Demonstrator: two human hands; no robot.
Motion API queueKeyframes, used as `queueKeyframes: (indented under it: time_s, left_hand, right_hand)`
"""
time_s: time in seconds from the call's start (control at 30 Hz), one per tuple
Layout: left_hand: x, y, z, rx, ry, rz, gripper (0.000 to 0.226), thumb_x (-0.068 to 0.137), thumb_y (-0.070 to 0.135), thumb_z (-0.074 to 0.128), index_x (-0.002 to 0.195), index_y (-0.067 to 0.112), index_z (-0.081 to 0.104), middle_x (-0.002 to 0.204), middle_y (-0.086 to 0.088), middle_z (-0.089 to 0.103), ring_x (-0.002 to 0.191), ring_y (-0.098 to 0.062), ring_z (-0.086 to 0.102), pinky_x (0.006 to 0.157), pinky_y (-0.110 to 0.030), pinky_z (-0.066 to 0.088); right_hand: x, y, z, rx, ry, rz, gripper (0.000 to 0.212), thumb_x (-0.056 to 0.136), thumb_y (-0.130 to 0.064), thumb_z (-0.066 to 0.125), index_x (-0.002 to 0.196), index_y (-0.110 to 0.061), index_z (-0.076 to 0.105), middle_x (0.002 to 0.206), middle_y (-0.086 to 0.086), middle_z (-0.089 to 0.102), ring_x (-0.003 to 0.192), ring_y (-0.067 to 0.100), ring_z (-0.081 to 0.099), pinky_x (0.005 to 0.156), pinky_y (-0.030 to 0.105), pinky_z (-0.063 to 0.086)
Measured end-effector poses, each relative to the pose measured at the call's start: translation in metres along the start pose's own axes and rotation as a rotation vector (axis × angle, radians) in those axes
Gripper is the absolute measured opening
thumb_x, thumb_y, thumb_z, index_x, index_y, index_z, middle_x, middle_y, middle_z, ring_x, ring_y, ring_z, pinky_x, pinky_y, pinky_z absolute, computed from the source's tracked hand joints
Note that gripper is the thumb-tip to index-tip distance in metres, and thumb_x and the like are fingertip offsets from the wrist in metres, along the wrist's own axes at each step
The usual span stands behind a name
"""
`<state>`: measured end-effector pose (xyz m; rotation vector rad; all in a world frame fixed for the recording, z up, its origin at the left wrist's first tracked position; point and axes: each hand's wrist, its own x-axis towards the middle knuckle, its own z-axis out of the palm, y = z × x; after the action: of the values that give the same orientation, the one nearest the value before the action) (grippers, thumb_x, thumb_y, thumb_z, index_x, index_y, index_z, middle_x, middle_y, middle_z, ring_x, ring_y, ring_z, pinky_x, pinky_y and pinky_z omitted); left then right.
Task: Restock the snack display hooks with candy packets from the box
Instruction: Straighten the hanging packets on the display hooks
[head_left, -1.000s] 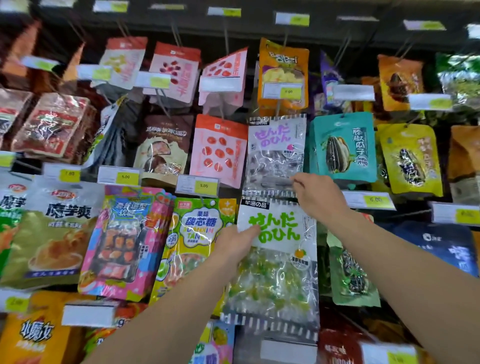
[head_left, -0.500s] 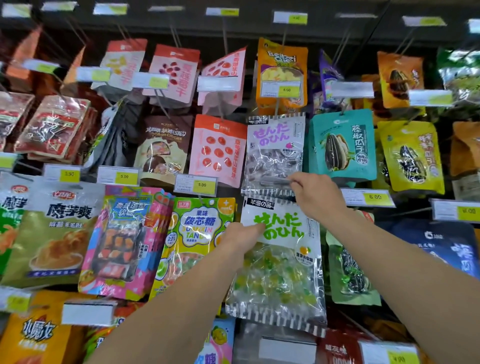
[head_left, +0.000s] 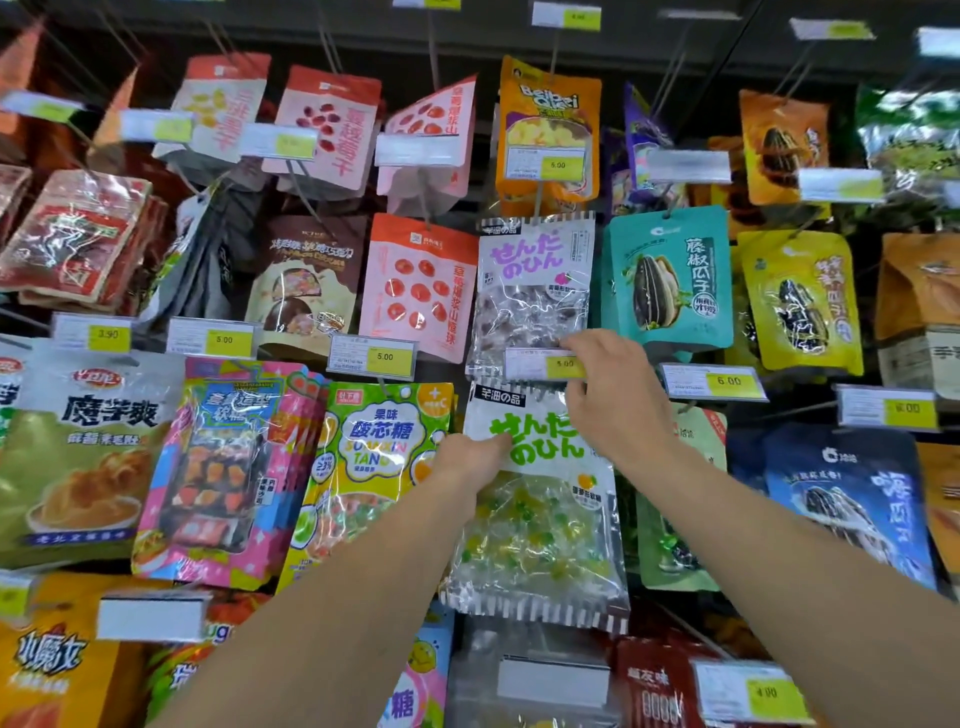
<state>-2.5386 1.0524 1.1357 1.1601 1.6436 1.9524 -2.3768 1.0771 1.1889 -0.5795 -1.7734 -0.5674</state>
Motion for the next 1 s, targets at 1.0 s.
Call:
queueKeyframes:
  time_s: [1.0]
  left_hand:
    - [-0.024,-0.049,-0.011,0.826,-0.035,0.503,0.085,0.088,0.037,0.066,0.155,0.030,0.014,0.124,-0.014,0.047,0.102,-0.030,0.058,0.081,-0.032,0.047]
  right_hand:
    - [-0.095,-0.005,0.053,-0.133,-0.584,0.109,0.087,0.088,-0.040,0.064,0.155,-0.032,0.009,0.165,-0.005,0.000,0.151,0.025,0.002,0.121,0.046,0.022]
